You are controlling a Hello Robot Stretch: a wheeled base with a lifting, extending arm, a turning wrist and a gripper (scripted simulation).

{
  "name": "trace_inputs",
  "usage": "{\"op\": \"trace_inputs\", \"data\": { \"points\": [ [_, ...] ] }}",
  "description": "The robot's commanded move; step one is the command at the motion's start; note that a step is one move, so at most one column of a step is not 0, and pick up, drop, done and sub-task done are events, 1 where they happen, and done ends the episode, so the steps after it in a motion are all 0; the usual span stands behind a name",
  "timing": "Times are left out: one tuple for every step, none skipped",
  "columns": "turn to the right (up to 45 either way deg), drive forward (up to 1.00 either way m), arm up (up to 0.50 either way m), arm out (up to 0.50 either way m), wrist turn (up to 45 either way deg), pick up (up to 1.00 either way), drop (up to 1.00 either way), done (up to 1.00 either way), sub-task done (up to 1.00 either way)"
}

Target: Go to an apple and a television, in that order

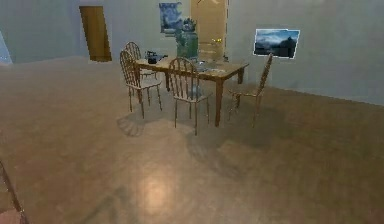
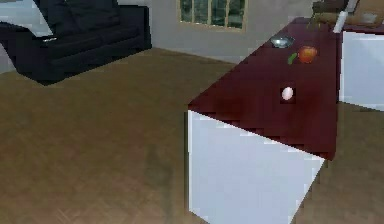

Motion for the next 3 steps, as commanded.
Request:
{"op": "trace_inputs", "data": {
  "points": [
    [-12.0, 0.0, 0.0, 0.0, 0.0, 0.0, 0.0, 0.0, 0.0],
    [0.0, 1.0, 0.0, 0.0, 0.0, 0.0, 0.0, 0.0, 0.0],
    [-9.0, 0.0, 0.0, 0.0, 0.0, 0.0, 0.0, 0.0, 0.0]
  ]
}}
